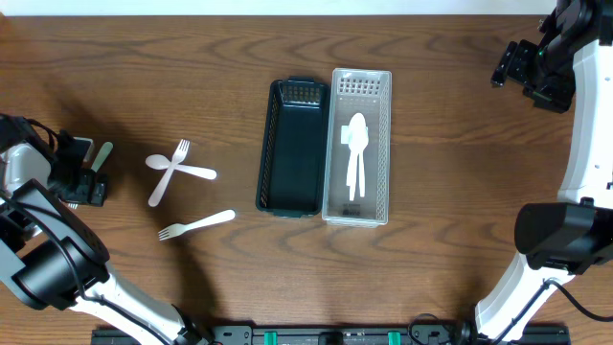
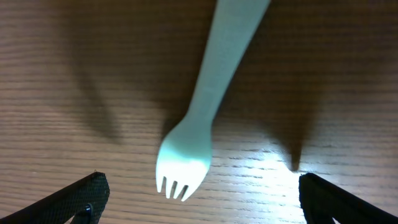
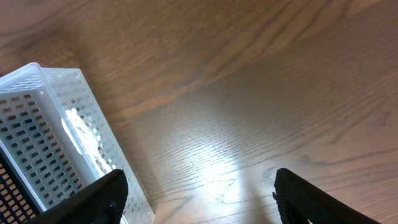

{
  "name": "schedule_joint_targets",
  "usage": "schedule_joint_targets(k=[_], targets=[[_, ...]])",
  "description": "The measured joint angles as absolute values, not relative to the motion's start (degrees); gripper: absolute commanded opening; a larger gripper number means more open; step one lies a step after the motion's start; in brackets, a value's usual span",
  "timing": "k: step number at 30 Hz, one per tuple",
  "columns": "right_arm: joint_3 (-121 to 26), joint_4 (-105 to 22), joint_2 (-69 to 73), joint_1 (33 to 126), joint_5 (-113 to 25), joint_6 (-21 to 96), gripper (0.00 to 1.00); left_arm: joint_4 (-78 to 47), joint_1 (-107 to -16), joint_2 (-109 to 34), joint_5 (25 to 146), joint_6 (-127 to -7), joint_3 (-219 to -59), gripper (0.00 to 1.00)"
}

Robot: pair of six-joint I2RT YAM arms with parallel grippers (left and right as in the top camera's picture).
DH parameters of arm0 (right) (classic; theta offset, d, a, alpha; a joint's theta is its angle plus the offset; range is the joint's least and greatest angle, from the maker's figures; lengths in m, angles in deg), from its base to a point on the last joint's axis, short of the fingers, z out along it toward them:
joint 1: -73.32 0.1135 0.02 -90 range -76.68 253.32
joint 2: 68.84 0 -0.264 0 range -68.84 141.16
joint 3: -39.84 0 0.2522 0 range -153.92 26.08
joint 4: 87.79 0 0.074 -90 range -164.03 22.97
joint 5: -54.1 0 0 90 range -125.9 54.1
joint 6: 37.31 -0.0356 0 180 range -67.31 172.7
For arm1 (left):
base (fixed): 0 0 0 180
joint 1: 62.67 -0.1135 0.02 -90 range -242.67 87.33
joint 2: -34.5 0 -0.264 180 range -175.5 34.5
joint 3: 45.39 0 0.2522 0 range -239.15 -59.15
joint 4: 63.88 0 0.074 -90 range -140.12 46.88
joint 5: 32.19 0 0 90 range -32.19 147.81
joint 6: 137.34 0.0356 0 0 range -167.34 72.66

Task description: Pack container

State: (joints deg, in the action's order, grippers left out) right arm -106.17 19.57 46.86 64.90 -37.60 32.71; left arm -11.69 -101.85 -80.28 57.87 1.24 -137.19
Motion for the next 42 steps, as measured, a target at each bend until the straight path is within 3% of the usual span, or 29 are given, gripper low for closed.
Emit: schedule_joint_targets(k=[22,28,42], targets=[[-106.2,20.8,46.9,64.9,-37.6,32.6,0.79,-11.4,-101.8,-82.6,58.5,7.4,-138.2,0.98],[-106.2,21.1,46.9,65.0,-37.6,32.5,0.78,-11.1,-101.9,-83.3,59.0,8.0,-138.9,0.92],[-106.2,22.4,46.9,65.0,-37.6,32.3,0.78,-10.7,-103.0,-84.7,62.9,8.1,-140.4,0.92]])
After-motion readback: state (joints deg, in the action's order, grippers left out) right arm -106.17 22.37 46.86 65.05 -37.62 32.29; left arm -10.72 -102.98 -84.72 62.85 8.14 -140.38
